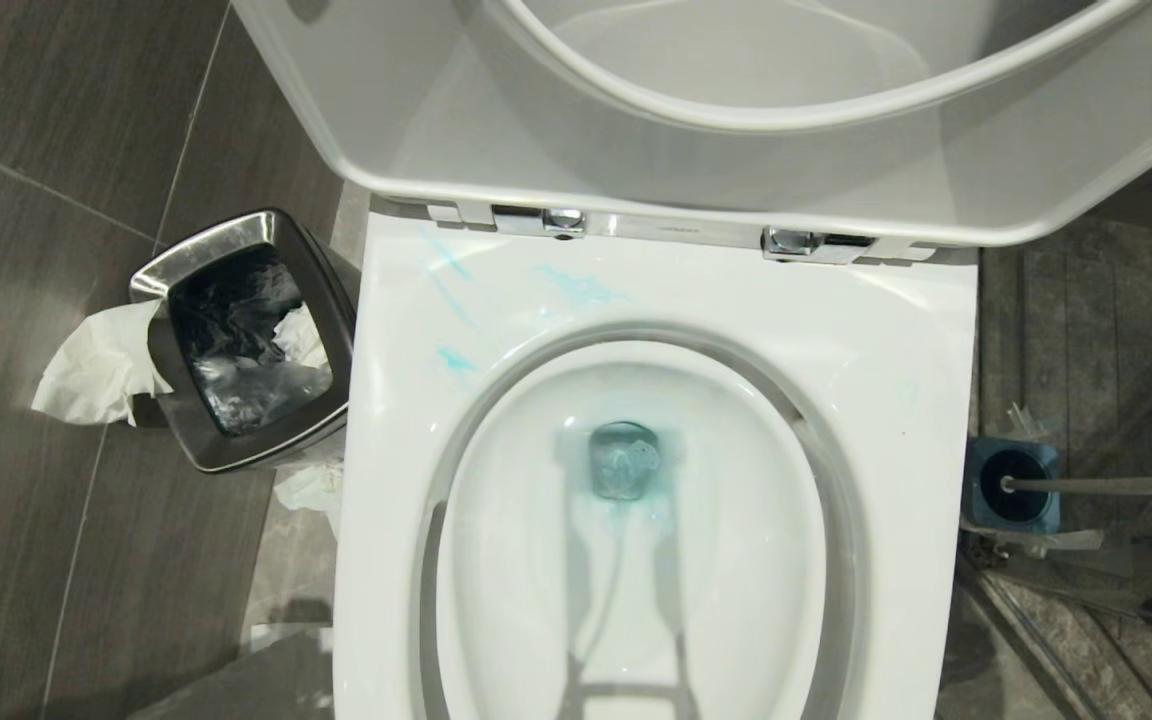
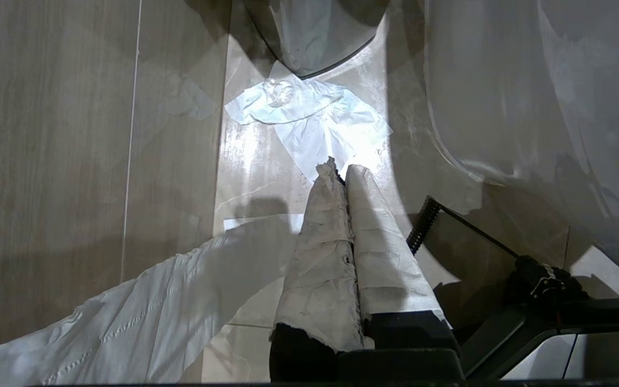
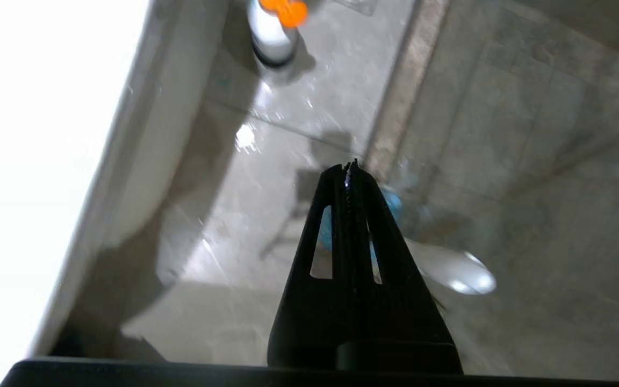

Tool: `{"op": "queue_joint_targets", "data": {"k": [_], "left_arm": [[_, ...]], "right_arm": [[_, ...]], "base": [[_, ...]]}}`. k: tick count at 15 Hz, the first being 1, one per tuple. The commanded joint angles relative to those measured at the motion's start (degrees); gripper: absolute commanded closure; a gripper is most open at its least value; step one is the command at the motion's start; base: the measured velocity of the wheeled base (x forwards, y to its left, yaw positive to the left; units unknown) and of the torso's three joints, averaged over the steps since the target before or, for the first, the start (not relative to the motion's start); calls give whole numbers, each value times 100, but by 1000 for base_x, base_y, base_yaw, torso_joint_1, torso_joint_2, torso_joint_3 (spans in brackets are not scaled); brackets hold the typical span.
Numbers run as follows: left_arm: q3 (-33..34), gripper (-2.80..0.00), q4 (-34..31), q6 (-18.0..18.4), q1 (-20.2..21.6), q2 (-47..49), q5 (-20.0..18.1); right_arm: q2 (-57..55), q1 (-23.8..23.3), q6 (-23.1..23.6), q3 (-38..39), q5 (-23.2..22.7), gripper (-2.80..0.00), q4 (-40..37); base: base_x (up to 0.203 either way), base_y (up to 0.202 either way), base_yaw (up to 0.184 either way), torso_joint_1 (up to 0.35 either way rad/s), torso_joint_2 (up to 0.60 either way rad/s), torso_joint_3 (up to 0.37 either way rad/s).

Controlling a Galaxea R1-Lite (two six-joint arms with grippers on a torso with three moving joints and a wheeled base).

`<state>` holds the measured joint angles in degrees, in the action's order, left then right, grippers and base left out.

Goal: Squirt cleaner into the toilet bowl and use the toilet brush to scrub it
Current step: Scrub the toilet bowl

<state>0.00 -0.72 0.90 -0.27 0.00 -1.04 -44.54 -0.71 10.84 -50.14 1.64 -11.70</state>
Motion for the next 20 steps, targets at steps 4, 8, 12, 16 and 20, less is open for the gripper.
{"op": "queue_joint_targets", "data": {"k": [4,8,12,16,20], "left_arm": [[9,0,-7,-2,0,8,-2],[9,0,2,-2,0,0,-2],[9,0,2,-2,0,0,-2],[9,0,2,-10,0,0,-2],[9,0,2,-10,0,1,-2]], "right_arm": [[-314,-8,212,-1578,2125,0,-2896],[-360,-1,-230,-1221,1617,0,-2917],[-785,1,-1278,-1081,694,0,-2910],[-580,-1066,-1054,-534,-841,0,-2830],[-338,-2364,182,389,-2030,0,-2678]], "base": [[0,0,0,0,0,0],[0,0,0,0,0,0],[0,0,0,0,0,0],[0,0,0,0,0,0],[0,0,0,0,0,0]]}}
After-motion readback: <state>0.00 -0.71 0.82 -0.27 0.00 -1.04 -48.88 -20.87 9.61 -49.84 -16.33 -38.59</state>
